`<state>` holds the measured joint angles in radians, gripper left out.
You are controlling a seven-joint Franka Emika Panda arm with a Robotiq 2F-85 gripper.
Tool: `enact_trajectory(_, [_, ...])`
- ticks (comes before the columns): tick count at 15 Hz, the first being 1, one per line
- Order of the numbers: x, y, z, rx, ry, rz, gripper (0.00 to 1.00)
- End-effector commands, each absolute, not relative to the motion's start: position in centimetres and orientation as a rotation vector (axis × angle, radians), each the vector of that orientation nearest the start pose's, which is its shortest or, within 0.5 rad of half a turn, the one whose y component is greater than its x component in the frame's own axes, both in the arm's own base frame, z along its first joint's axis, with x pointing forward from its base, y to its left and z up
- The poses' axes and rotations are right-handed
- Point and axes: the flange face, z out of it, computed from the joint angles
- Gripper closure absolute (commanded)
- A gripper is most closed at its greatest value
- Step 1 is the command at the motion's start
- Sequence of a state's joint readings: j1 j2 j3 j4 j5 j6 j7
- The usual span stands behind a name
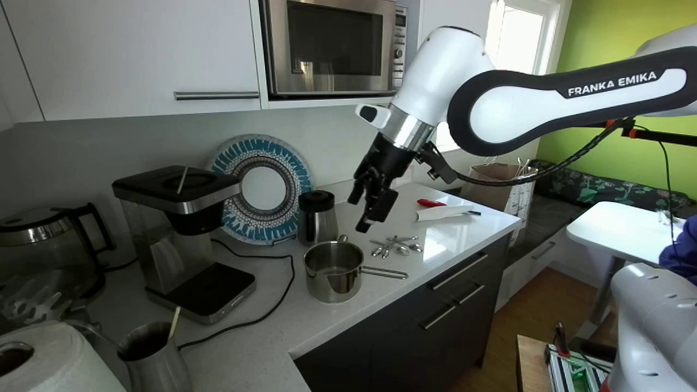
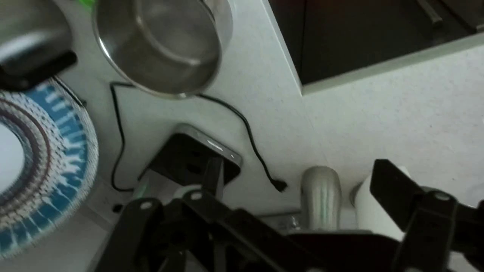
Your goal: Shift the paper towel roll to the right
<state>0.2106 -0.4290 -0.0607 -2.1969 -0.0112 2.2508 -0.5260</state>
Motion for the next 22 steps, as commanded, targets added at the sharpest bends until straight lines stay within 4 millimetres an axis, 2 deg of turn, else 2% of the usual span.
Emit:
enact_trajectory(1, [48.8,13.1,64.1,-2.754,-1.263,-0.881,0.0])
enact_trajectory(2, [49.4,13.8,65.0,-2.693,-1.313,-0.93,0.0])
enact_trajectory(3, [47.7,13.2,63.7,-2.784,-1.234,-0.876,0.0])
enact_trajectory(4, [48.1,13.9,64.3,-2.766,-1.252,-0.894,0.0])
enact_trajectory(8, [48.5,13.4,63.8,-2.763,-1.243,-0.882,0.0])
enact_trajectory(9, [50.8,14.5,62.4,-2.627,-1.317,-0.962,0.0])
enact_trajectory(12, [55.2,16.9,59.3,-2.467,-1.369,-1.063,0.0])
enact_trajectory(15, [59.1,21.6,57.0,-2.26,-1.454,-1.087,0.0])
enact_trajectory(16, [59.5,23.7,56.9,-2.194,-1.496,-1.074,0.0])
enact_trajectory(20, [59.7,30.6,59.3,-1.965,-1.672,-1.023,0.0])
enact_trajectory(21, [58.7,29.0,58.1,-2.074,-1.613,-1.034,0.0])
enact_trajectory(22, [58.6,30.1,58.8,-2.049,-1.622,-1.04,0.0])
